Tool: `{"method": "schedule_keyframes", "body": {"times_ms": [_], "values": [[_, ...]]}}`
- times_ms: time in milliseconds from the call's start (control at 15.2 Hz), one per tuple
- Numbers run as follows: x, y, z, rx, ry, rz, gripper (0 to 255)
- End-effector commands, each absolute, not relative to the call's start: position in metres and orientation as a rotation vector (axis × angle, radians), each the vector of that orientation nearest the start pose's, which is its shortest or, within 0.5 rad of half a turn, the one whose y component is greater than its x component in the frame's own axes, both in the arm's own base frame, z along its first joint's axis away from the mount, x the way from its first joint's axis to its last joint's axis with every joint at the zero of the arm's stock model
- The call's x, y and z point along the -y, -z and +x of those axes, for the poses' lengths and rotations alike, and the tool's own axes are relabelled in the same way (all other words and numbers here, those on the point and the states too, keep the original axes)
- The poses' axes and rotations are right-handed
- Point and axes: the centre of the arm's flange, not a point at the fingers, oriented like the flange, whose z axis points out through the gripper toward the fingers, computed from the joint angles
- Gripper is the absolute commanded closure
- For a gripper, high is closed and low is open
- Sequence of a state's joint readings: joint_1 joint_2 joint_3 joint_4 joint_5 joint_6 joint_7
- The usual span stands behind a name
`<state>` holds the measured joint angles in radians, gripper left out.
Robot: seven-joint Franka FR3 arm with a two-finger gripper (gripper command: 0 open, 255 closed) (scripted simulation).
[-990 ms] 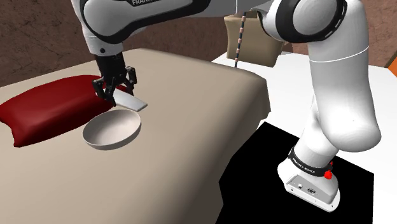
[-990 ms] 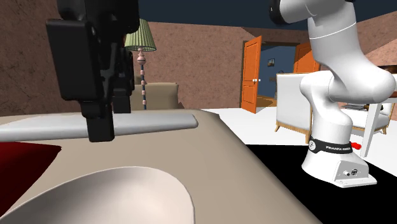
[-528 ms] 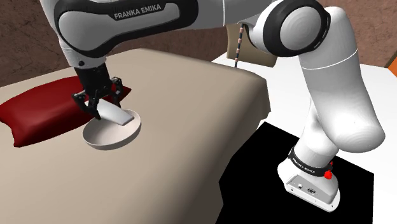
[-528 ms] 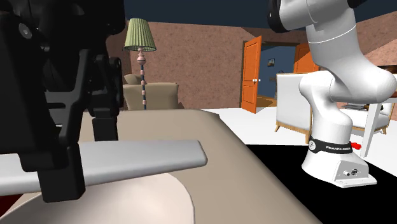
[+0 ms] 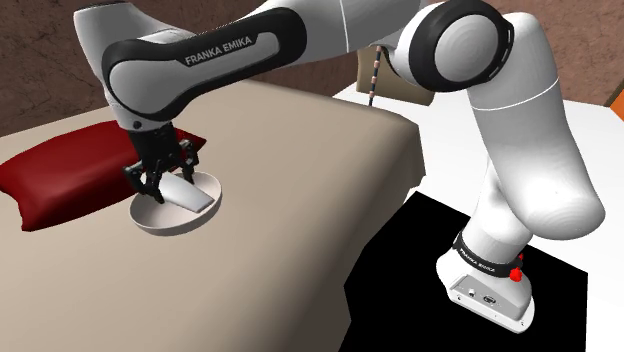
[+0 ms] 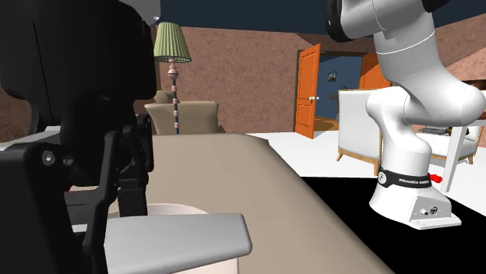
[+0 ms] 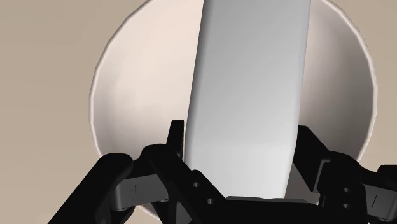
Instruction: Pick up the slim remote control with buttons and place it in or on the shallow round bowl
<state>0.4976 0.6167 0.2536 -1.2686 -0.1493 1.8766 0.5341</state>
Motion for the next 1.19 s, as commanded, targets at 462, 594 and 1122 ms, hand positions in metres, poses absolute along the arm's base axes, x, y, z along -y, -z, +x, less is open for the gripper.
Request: {"method": "schedule_keyframes", "body": {"times_ms": [462, 594, 1122], "values": [[-0.454, -0.390, 0.567, 0.337, 0.011, -3.115, 255], [-0.454, -0.390, 0.567, 0.337, 0.011, -3.115, 255], [-0.454, -0.416, 0.567, 0.337, 0.011, -3.115, 0]]}}
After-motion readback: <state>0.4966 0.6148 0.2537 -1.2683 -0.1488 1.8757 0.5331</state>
